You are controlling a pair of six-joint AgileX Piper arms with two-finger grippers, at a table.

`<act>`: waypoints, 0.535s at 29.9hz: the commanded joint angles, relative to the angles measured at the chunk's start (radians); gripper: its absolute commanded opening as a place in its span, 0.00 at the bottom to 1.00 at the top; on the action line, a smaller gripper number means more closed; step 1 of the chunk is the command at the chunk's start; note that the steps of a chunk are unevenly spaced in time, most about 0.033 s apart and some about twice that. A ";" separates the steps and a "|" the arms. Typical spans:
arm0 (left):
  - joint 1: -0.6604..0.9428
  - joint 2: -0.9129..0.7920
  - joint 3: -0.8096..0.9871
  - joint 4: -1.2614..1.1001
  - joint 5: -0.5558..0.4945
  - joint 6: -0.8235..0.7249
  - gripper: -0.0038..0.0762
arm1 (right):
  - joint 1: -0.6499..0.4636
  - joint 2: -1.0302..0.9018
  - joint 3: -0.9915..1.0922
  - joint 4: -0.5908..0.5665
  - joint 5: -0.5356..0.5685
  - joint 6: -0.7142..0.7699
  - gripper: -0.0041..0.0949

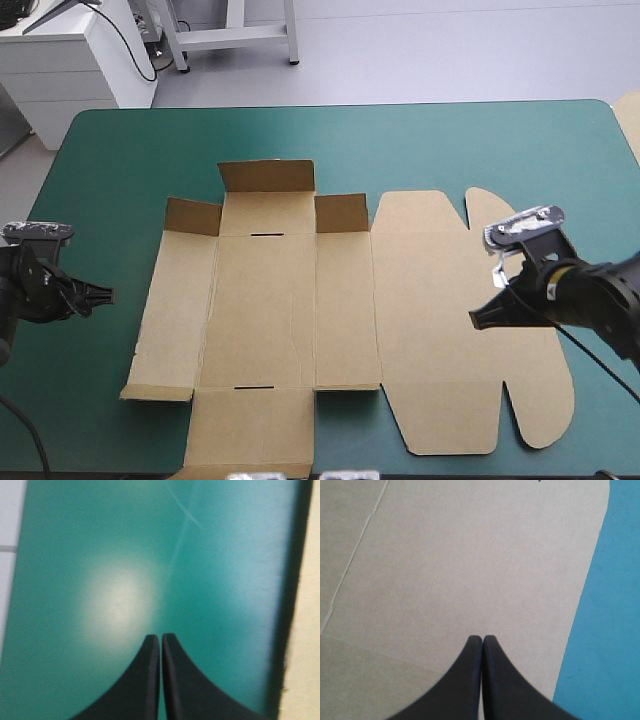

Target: Fold the box

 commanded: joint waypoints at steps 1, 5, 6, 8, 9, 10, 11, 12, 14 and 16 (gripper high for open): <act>0.129 0.063 -0.053 -0.301 0.013 0.168 0.06 | -0.007 -0.108 0.026 -0.016 -0.033 0.013 0.02; 0.271 0.165 -0.053 -0.635 0.141 0.350 0.06 | -0.007 -0.199 0.068 -0.009 -0.015 0.031 0.02; 0.290 0.185 -0.053 -0.678 0.170 0.375 0.06 | -0.007 -0.218 0.079 -0.006 -0.012 0.031 0.02; 0.317 0.231 -0.053 -0.734 0.254 0.388 0.06 | -0.007 -0.252 0.095 -0.001 0.006 0.031 0.02; 0.317 0.247 -0.053 -0.747 0.273 0.388 0.06 | -0.007 -0.263 0.102 0.000 0.017 0.031 0.02; 0.315 0.259 -0.047 -0.752 0.273 0.388 0.06 | -0.007 -0.279 0.112 0.000 0.031 0.031 0.02; 0.313 0.262 -0.038 -0.756 0.273 0.379 0.06 | -0.007 -0.291 0.118 0.000 0.037 0.031 0.02; 0.307 0.260 -0.028 -0.754 0.273 0.379 0.06 | -0.007 -0.302 0.124 0.000 0.042 0.031 0.02; 0.303 0.253 -0.001 -0.735 0.273 0.391 0.06 | -0.007 -0.329 0.145 0.001 0.047 0.031 0.02; 0.303 0.249 0.029 -0.735 0.273 0.393 0.06 | -0.007 -0.350 0.164 0.007 0.047 0.031 0.02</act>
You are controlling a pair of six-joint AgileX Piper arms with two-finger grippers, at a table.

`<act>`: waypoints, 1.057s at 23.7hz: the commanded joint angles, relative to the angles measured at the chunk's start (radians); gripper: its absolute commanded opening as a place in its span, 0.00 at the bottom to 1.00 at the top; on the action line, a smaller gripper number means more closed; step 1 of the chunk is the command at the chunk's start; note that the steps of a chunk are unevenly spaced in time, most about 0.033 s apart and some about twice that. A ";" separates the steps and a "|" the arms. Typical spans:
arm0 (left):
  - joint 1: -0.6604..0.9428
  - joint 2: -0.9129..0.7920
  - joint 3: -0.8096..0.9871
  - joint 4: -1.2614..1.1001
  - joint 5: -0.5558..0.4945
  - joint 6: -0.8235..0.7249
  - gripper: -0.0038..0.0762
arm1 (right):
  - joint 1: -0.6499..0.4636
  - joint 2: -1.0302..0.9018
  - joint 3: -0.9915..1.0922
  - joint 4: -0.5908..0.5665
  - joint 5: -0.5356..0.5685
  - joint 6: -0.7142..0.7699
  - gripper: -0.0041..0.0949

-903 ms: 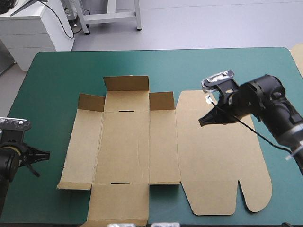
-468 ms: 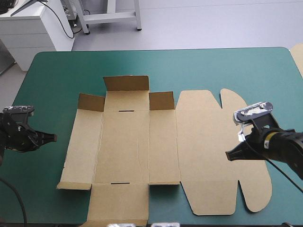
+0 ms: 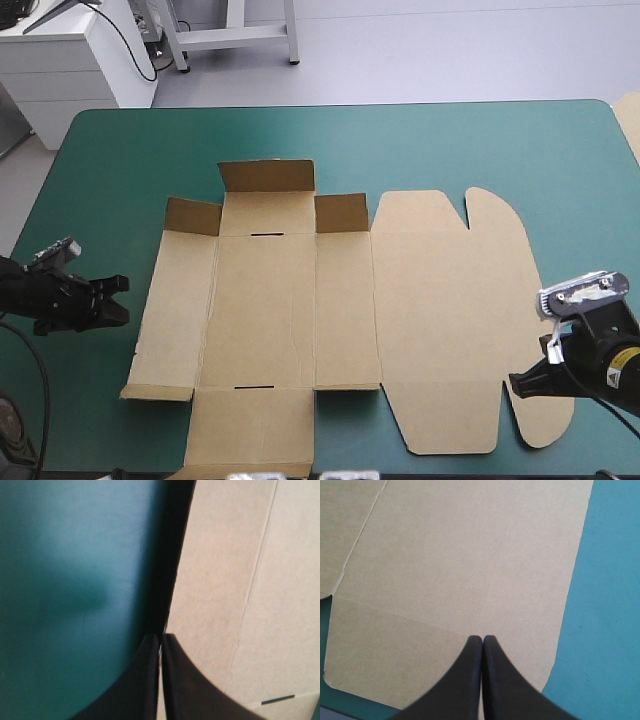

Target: Fold the box

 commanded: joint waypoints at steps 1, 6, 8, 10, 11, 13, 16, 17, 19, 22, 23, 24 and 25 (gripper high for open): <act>-0.006 -0.037 0.021 -0.042 0.094 0.020 0.06 | -0.007 -0.032 0.001 0.004 -0.005 0.002 0.02; -0.040 -0.042 0.035 -0.048 0.094 0.033 0.12 | -0.007 -0.056 0.012 0.026 -0.005 0.002 0.02; -0.083 -0.043 0.035 0.000 0.087 0.082 0.32 | -0.007 -0.056 0.012 0.029 -0.005 0.002 0.02; -0.129 -0.043 0.035 0.079 0.043 0.064 0.53 | -0.007 -0.056 0.012 0.057 -0.005 -0.016 0.02; -0.148 -0.043 0.035 0.120 0.023 0.032 0.62 | -0.007 -0.056 0.012 0.085 -0.005 -0.035 0.02; -0.169 -0.043 0.035 0.125 0.011 0.008 0.65 | -0.007 -0.056 0.012 0.099 -0.005 -0.042 0.02; -0.199 -0.041 0.037 0.057 -0.007 -0.013 0.65 | -0.007 -0.056 0.012 0.092 -0.005 -0.042 0.02; -0.211 -0.036 0.040 0.028 -0.007 -0.013 0.65 | -0.007 -0.056 0.012 0.092 -0.005 -0.042 0.02; -0.251 -0.016 0.041 -0.018 -0.003 -0.013 0.65 | -0.007 -0.056 0.012 0.092 -0.005 -0.042 0.02; -0.289 -0.004 0.041 -0.016 -0.005 -0.024 0.64 | -0.007 -0.056 0.012 0.092 -0.005 -0.042 0.02; -0.298 0.000 0.041 -0.021 -0.007 -0.028 0.64 | -0.007 -0.056 0.012 0.092 -0.005 -0.042 0.02; -0.305 0.004 0.041 -0.040 -0.007 -0.040 0.64 | -0.007 -0.056 0.012 0.092 -0.005 -0.042 0.02; -0.305 0.006 0.043 -0.060 -0.003 -0.049 0.64 | -0.007 -0.056 0.012 0.092 -0.005 -0.042 0.02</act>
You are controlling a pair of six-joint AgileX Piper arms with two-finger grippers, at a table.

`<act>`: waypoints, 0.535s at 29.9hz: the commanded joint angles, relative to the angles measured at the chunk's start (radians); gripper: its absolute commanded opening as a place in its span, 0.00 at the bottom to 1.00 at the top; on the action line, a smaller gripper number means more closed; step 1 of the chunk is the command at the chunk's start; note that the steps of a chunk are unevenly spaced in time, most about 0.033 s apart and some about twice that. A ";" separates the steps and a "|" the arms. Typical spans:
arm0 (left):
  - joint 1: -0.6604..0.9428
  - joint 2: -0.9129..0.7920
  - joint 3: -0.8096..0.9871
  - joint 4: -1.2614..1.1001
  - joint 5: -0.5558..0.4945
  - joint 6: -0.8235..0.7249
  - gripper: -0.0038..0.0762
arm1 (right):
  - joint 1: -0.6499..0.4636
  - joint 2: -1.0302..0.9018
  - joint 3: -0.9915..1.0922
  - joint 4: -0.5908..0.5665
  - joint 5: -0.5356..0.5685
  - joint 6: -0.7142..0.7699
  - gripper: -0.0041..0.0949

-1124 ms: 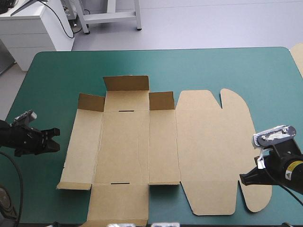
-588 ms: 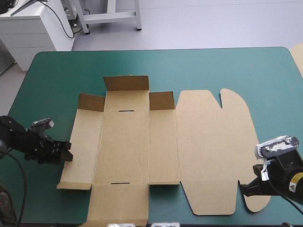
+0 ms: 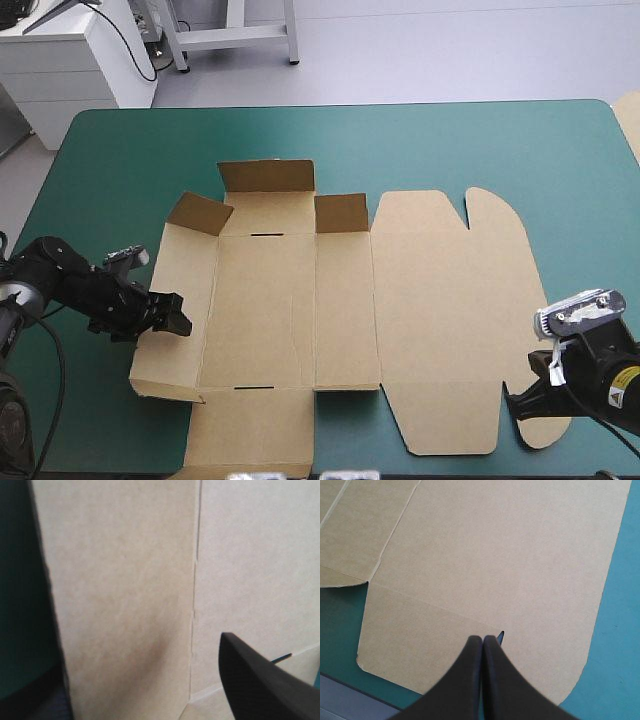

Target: Fold the box

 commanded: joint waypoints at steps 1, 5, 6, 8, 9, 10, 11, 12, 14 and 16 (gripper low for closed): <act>-0.013 -0.018 -0.017 -0.110 0.026 -0.030 0.64 | -0.007 0.003 -0.025 -0.007 -0.005 -0.005 0.02; -0.013 -0.015 -0.017 -0.141 0.035 -0.035 0.64 | -0.007 0.003 -0.025 -0.007 -0.005 -0.001 0.02; -0.013 -0.015 -0.017 -0.143 0.032 -0.035 0.63 | -0.007 0.003 -0.025 -0.007 -0.005 -0.001 0.02; -0.013 -0.015 -0.017 -0.151 0.024 -0.042 0.58 | -0.007 0.003 -0.025 -0.007 -0.005 0.006 0.02; -0.013 -0.015 -0.017 -0.156 0.024 -0.042 0.54 | -0.007 0.003 -0.025 -0.007 -0.005 0.006 0.02; -0.013 -0.015 -0.015 -0.160 0.026 -0.042 0.49 | -0.007 0.003 -0.025 -0.007 -0.005 0.006 0.02; -0.013 -0.015 -0.015 -0.162 0.026 -0.042 0.44 | -0.007 0.003 -0.025 -0.007 -0.005 0.006 0.02; -0.013 -0.015 -0.010 -0.164 0.026 -0.042 0.40 | -0.007 0.003 -0.025 -0.007 -0.005 0.006 0.02; -0.013 -0.014 -0.003 -0.165 0.022 -0.042 0.29 | -0.007 0.003 -0.025 -0.007 -0.005 0.006 0.02; -0.013 -0.013 -0.002 -0.165 0.015 -0.042 0.17 | -0.007 0.003 -0.025 -0.007 -0.005 0.006 0.02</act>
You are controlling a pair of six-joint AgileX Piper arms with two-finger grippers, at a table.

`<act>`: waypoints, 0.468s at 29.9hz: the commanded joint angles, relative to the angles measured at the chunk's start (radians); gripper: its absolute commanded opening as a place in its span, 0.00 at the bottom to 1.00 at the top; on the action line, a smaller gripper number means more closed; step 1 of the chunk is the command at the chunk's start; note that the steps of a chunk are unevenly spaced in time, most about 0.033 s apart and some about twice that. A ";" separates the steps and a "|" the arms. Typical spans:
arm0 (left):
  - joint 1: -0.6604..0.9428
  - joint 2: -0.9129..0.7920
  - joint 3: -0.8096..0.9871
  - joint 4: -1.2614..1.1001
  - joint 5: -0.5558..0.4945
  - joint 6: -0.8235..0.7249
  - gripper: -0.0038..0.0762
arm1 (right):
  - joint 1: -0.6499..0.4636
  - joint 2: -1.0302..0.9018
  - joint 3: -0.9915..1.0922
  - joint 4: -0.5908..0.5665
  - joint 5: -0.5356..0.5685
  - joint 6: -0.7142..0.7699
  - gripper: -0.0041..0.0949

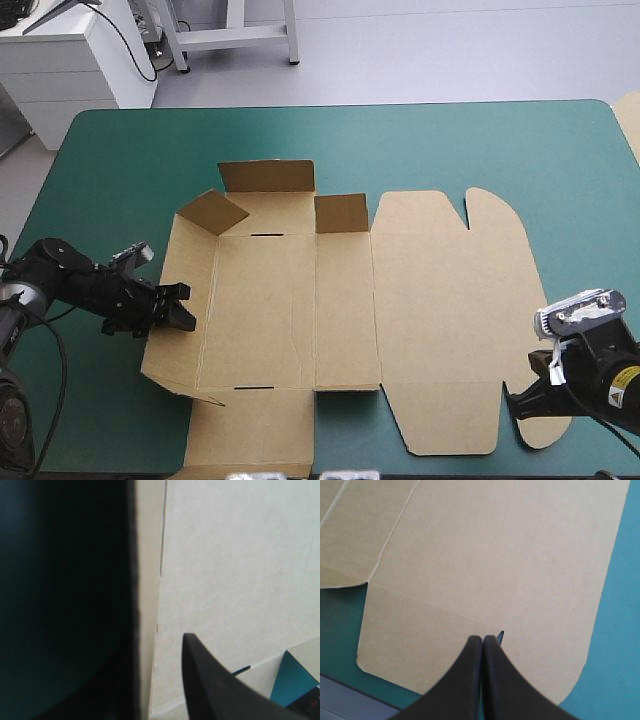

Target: Fold the box

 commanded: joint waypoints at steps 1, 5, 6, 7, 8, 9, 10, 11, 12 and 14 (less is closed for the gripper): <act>-0.009 -0.025 -0.015 -0.053 0.015 -0.008 0.13 | -0.007 0.003 -0.025 -0.007 -0.005 0.002 0.02; -0.009 -0.024 -0.015 -0.039 0.015 -0.008 0.04 | -0.007 0.003 -0.025 -0.007 -0.005 0.002 0.02; -0.009 -0.024 -0.015 -0.033 0.006 -0.008 0.04 | -0.007 0.003 -0.025 -0.007 -0.005 0.004 0.02; -0.009 -0.024 -0.015 -0.029 0.004 -0.008 0.04 | -0.007 0.003 -0.025 -0.007 -0.005 0.006 0.02; -0.009 -0.024 -0.019 -0.025 0.004 -0.008 0.04 | -0.007 0.003 -0.025 -0.007 -0.005 0.006 0.02; -0.009 -0.024 -0.028 -0.013 0.013 -0.008 0.04 | -0.007 0.003 -0.025 -0.007 -0.005 0.006 0.02; -0.009 -0.024 -0.043 0.005 0.029 -0.008 0.04 | -0.007 0.003 -0.025 -0.007 -0.005 0.006 0.02; -0.009 -0.024 -0.059 0.022 0.046 -0.008 0.04 | -0.007 0.003 -0.025 -0.007 -0.005 0.006 0.02; -0.009 -0.024 -0.085 0.048 0.070 -0.008 0.04 | -0.007 0.003 -0.025 -0.007 -0.005 0.006 0.02; -0.009 -0.024 -0.144 0.096 0.113 -0.016 0.04 | -0.007 0.003 -0.025 -0.007 -0.005 0.006 0.02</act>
